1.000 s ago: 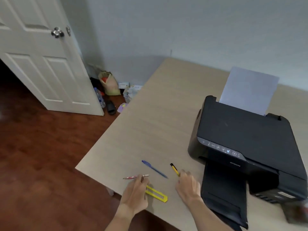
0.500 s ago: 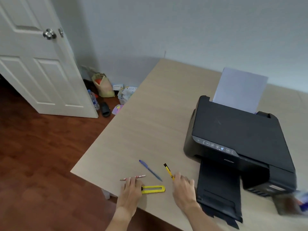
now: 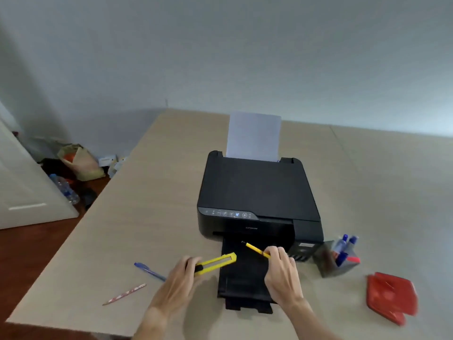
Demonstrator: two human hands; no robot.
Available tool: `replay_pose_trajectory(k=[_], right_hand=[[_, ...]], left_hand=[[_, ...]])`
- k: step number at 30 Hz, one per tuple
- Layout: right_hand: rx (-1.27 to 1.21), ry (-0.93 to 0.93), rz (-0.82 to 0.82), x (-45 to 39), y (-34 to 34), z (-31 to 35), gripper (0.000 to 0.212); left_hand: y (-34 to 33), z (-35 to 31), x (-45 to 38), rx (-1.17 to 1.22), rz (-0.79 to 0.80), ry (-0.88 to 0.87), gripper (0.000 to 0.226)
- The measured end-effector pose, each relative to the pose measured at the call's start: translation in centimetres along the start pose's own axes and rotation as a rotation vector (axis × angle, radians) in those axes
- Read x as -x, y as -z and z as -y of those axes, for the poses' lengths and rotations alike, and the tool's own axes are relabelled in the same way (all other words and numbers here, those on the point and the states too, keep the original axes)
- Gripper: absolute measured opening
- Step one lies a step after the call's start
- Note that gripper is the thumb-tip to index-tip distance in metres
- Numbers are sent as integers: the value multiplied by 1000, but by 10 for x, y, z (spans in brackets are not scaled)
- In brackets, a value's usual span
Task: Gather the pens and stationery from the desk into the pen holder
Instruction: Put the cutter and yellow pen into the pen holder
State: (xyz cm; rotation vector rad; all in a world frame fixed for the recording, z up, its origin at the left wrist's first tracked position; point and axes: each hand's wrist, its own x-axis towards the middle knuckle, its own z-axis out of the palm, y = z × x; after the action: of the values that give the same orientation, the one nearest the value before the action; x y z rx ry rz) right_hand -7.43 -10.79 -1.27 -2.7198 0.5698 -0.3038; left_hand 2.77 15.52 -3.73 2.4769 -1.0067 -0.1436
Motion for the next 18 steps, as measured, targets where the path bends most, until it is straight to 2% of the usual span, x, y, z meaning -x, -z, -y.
replay_pose_trajectory(k=[1, 6, 7, 10, 18], right_hand=[[10, -38, -23, 2, 14, -19, 30], [28, -244, -108, 14, 78, -108, 26], [64, -279, -116, 17, 88, -125, 27], [84, -357, -124, 20, 109, -163, 26], [109, -241, -52, 5, 134, -213, 34]], left_hand=[[-8, -12, -13, -27, -15, -59, 46], [-42, -98, -67, -97, -13, -242, 58], [-48, -118, -77, -121, -10, -279, 57], [-58, -170, -102, -82, 43, -294, 33], [-80, -248, -151, -151, 26, -336, 42]])
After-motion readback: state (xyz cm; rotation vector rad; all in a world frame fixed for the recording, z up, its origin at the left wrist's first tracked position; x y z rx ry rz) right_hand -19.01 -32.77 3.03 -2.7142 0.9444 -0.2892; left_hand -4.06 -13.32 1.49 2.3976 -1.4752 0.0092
